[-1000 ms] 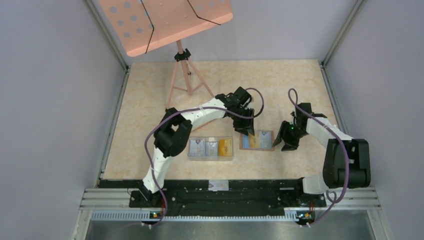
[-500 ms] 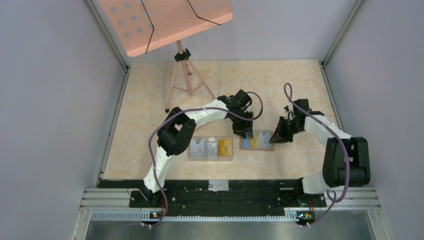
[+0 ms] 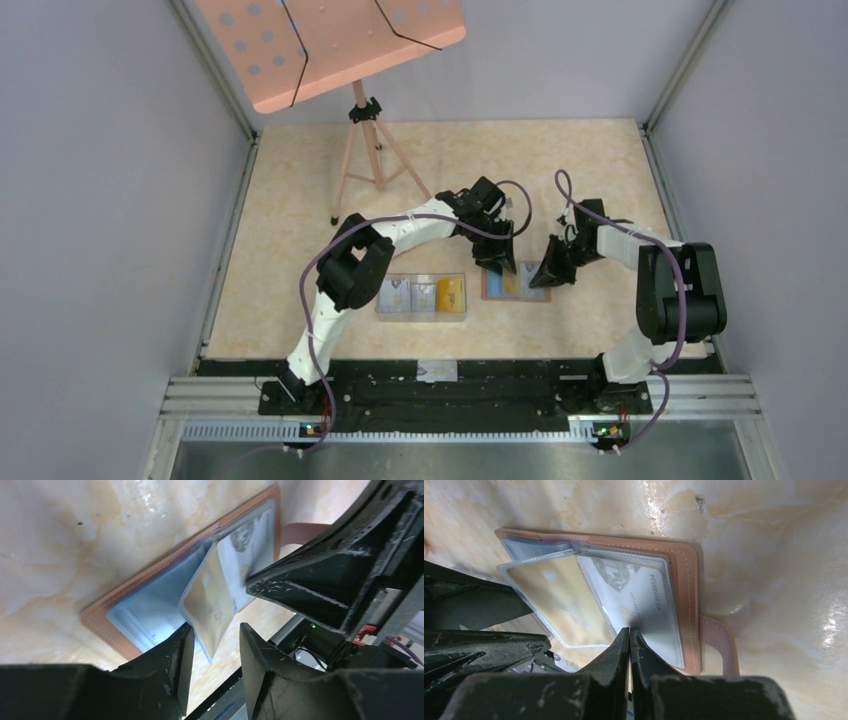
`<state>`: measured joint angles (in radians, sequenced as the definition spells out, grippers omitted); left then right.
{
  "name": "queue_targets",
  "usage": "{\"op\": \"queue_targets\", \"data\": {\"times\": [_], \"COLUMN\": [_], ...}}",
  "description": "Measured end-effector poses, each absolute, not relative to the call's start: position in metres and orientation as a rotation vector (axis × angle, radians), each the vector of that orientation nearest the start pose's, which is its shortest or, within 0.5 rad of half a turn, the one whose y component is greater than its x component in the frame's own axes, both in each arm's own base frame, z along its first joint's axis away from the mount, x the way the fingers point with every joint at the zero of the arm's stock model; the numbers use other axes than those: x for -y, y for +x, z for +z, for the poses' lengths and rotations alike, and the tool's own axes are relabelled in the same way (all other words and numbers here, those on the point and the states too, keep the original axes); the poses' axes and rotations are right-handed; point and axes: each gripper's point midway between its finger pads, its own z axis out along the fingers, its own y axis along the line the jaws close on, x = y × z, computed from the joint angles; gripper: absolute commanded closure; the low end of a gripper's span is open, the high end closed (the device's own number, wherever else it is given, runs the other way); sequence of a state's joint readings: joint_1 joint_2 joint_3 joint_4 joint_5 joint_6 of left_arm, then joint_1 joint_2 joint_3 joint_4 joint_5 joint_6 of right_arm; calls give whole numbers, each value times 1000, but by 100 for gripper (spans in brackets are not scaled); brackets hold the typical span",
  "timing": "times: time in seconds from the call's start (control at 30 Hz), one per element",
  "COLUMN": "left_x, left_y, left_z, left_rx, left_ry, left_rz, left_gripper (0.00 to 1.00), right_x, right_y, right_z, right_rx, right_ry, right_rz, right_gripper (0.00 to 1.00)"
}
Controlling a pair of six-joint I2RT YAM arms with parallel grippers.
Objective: Put the credit cards into the card holder
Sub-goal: Insert the credit card into the card holder.
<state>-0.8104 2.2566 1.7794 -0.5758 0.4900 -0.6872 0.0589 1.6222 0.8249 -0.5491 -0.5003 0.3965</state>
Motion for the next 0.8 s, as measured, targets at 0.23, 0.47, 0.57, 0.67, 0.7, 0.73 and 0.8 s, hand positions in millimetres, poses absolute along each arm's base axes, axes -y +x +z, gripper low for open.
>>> {"op": "queue_targets", "data": {"times": [0.23, 0.47, 0.57, 0.67, 0.7, 0.73, 0.8], "left_x": [461, 462, 455, 449, 449, 449, 452], "left_y": [274, 270, 272, 277, 277, 278, 279], "left_z": [67, 69, 68, 73, 75, 77, 81], "left_rx": [-2837, -2865, -2889, -2899, -2899, -2896, -2891], "left_ry": [374, 375, 366, 366, 364, 364, 360], "left_rz": [-1225, -1210, -1124, -1058, -1051, -1053, -1074], "left_gripper": [63, 96, 100, 100, 97, 94, 86], "right_x": [-114, -115, -115, -115, -116, -116, -118], "right_y": [253, 255, 257, 261, 263, 265, 268], "right_z": [20, 21, 23, 27, 30, 32, 38], "right_rx": [-2903, -2896, -2893, -2873, -2865, -2856, -2838], "right_ry": [408, 403, 400, 390, 386, 381, 378], "right_rz": [811, 823, 819, 818, 822, 828, 843], "right_gripper": [99, 95, 92, 91, 91, 91, 91]}}
